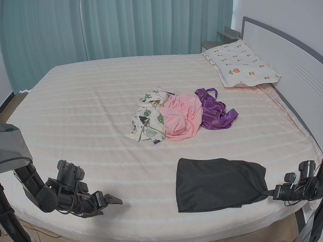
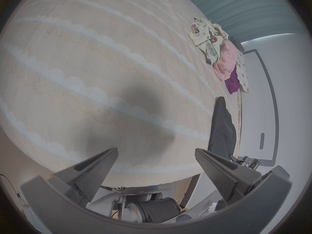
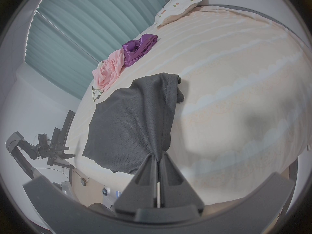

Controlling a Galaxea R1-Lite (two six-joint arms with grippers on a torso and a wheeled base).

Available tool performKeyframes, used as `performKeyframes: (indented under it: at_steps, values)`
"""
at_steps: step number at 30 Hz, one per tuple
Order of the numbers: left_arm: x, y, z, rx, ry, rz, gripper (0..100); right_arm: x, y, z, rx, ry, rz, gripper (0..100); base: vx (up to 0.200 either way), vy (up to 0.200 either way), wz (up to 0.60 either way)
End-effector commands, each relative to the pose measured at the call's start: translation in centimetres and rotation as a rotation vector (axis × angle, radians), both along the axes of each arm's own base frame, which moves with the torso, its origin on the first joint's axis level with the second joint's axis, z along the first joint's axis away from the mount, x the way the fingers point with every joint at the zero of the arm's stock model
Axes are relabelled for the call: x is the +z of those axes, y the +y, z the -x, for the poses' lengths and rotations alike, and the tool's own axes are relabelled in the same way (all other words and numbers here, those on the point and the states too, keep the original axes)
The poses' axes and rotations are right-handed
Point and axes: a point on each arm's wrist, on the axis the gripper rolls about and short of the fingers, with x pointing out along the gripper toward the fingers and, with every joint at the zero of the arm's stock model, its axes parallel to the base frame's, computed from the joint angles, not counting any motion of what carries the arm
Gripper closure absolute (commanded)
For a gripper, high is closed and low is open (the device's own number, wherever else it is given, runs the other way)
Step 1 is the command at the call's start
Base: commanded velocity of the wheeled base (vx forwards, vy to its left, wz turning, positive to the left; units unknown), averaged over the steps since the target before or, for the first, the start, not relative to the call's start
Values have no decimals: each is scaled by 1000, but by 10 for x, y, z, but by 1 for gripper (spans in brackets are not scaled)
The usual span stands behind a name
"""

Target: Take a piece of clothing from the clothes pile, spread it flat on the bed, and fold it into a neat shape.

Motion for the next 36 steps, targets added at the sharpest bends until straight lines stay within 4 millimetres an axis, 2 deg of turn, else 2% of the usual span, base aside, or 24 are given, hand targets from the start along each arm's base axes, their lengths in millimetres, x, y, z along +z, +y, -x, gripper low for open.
performKeyframes:
  at_steps: [1,6,15,17,19,21,22,23,24,25,26,28,29,31,32,33,36]
  values:
    - [0,0,0,0,0,0,0,-1,-1,0,8,-2,8,0,0,0,0]
    - [0,0,0,0,0,0,0,4,-2,0,6,-33,22,0,0,0,0]
    - [2,3,6,9,-20,24,0,36,-11,9,-65,-160,81,0,0,0,0]
    - [7,4,8,13,-70,36,0,46,-9,18,-86,-190,78,0,0,0,0]
    - [23,7,16,14,-151,62,0,59,-8,28,-130,-235,67,0,0,0,0]
    - [24,7,17,15,-156,64,0,60,-8,29,-136,-239,66,0,0,0,0]
    - [52,9,34,10,-282,111,0,84,-1,46,-188,-328,41,0,0,0,0]
    - [62,10,41,5,-336,125,0,91,2,53,-203,-362,30,0,0,0,0]
    - [64,10,41,3,-344,128,0,93,3,54,-205,-369,29,0,0,0,0]
    - [84,13,53,5,-449,154,0,108,7,65,-238,-438,8,0,0,0,0]
    - [92,15,59,5,-495,164,0,116,9,72,-259,-472,-3,0,0,0,0]
    - [106,20,75,19,-592,175,0,129,16,89,-282,-546,-30,0,0,0,0]
    - [106,20,75,19,-592,175,0,129,16,89,-282,-546,-30,0,0,0,0]
    - [121,29,102,87,-733,156,0,140,28,114,-270,-627,-20,0,0,0,0]
    - [123,30,104,95,-744,151,0,140,29,115,-267,-631,-20,0,0,0,0]
    - [128,34,114,149,-791,119,0,142,35,125,-255,-648,-17,0,0,0,0]
    - [131,40,138,210,-875,2,0,144,43,137,-212,-644,-28,0,0,0,0]
